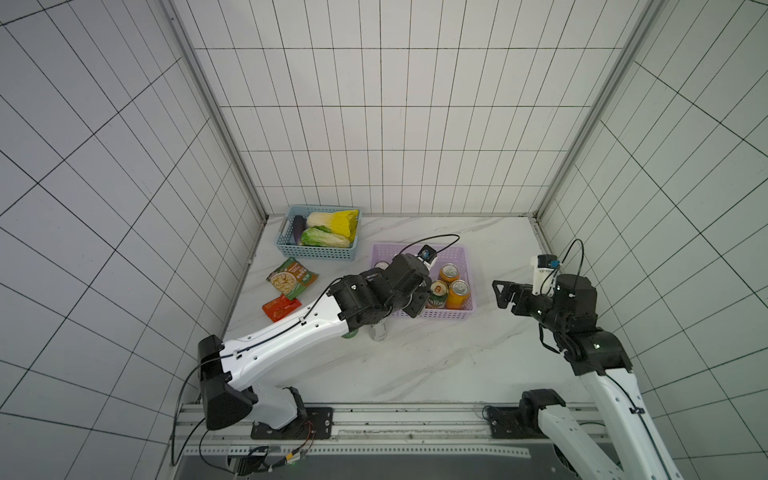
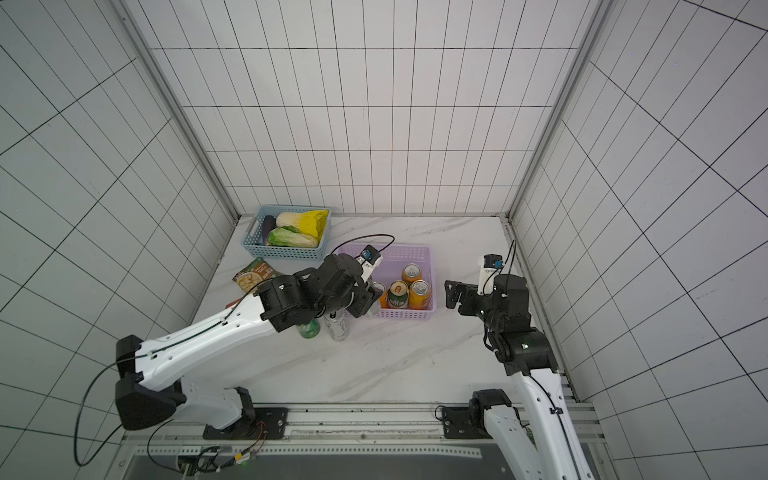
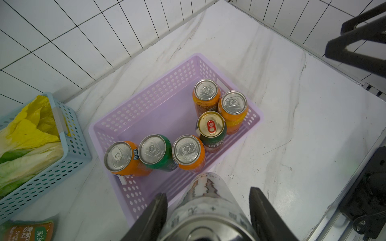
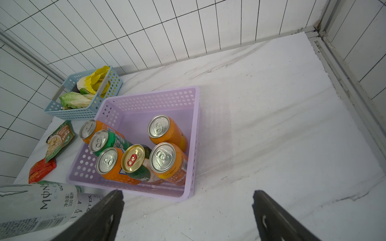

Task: Take out the drinks from the basket
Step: Place the drink at the center of the board.

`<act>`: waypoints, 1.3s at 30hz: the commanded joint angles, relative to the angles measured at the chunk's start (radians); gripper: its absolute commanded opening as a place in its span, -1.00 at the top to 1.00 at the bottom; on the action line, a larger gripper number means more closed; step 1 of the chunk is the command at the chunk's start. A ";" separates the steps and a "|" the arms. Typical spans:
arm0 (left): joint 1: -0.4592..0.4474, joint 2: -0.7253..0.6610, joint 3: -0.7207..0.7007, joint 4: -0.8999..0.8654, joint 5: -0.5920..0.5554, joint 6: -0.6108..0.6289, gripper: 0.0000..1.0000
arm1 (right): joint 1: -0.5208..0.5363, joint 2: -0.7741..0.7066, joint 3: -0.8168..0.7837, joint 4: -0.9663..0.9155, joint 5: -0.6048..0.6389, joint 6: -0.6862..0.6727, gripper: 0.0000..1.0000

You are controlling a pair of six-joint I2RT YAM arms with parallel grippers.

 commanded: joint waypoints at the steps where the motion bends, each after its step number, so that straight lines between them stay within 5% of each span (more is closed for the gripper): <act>1: -0.013 -0.047 -0.018 0.063 -0.007 -0.033 0.03 | -0.008 0.004 0.031 -0.002 0.001 0.005 -0.99; 39: -0.024 0.126 -0.224 0.284 -0.062 -0.108 0.04 | -0.009 0.019 0.027 0.004 0.000 0.007 -0.99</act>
